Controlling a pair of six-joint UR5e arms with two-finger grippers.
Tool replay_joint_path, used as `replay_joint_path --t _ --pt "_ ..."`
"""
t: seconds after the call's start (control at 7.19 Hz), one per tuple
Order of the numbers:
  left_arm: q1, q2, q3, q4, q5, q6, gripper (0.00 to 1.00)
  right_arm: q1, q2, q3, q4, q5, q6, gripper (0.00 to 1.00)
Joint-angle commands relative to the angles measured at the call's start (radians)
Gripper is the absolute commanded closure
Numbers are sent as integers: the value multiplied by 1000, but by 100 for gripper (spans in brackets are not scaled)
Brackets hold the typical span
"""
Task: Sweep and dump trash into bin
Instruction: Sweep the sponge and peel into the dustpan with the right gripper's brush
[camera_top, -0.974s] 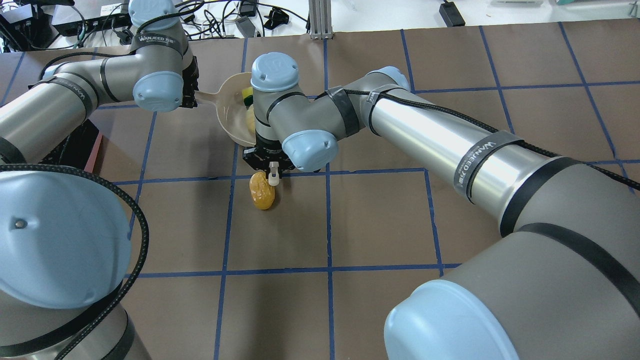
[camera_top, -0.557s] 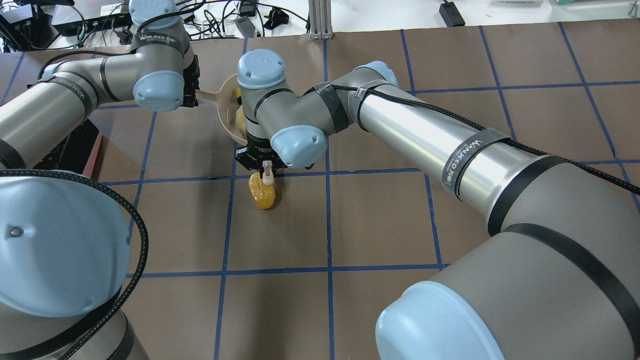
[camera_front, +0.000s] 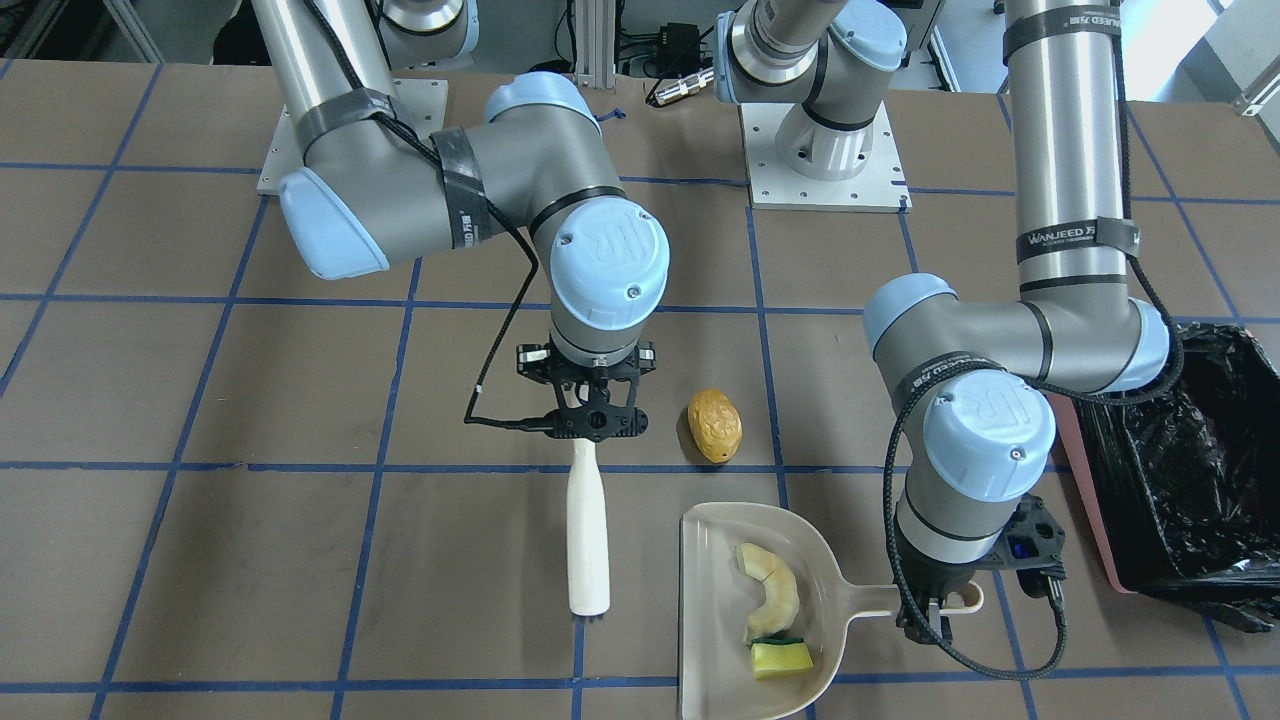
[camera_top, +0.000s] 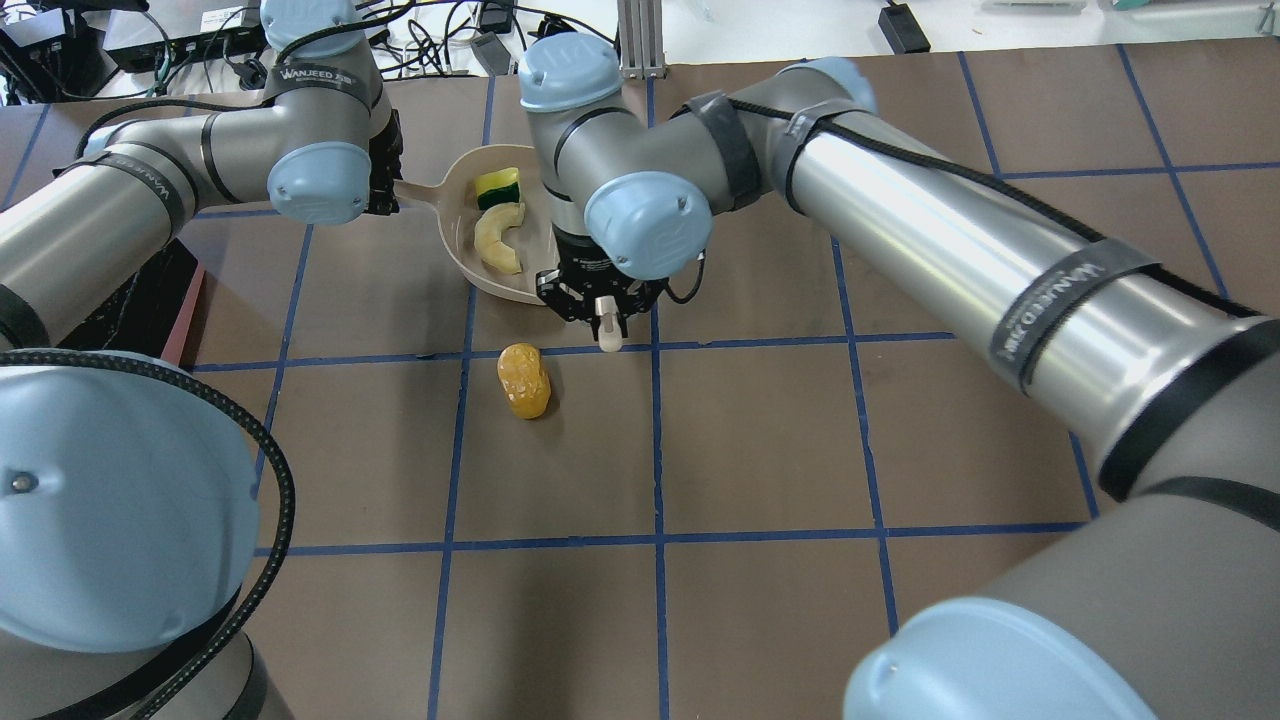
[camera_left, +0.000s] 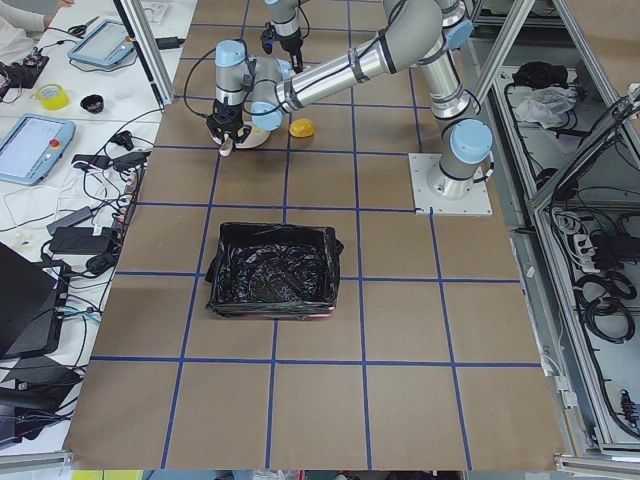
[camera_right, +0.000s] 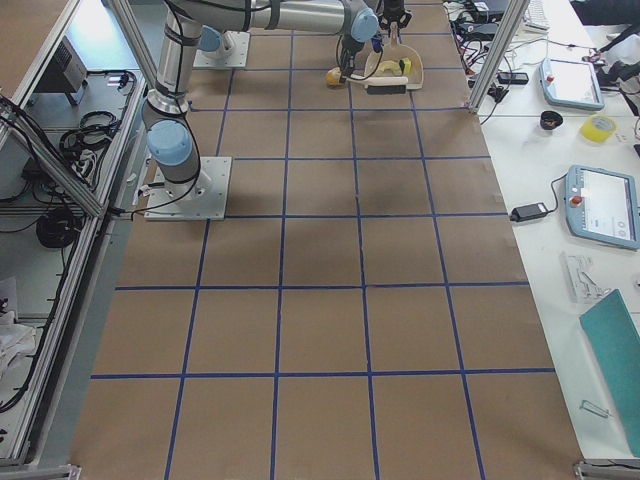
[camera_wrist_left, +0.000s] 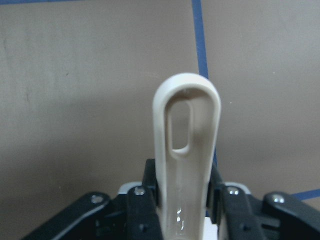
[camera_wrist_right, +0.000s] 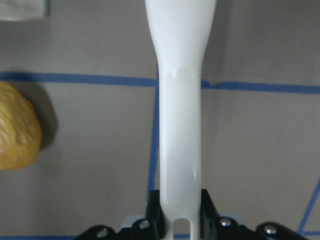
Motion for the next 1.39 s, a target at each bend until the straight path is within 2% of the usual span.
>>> replay_joint_path --t 0.0,0.14,0.42,0.7,1.25 --pt "0 -1 0 0 0 1 100 -9 -55 70 141 -22 174 100" --pt "-2 1 0 0 0 3 100 -8 -99 139 134 -13 293 100" --pt "-2 -1 0 1 2 7 100 -5 -180 260 73 133 435 100" --pt "-2 -1 2 3 2 7 100 24 -179 273 54 145 520 100" --pt "-2 1 0 4 2 9 100 27 -174 273 48 149 525 100"
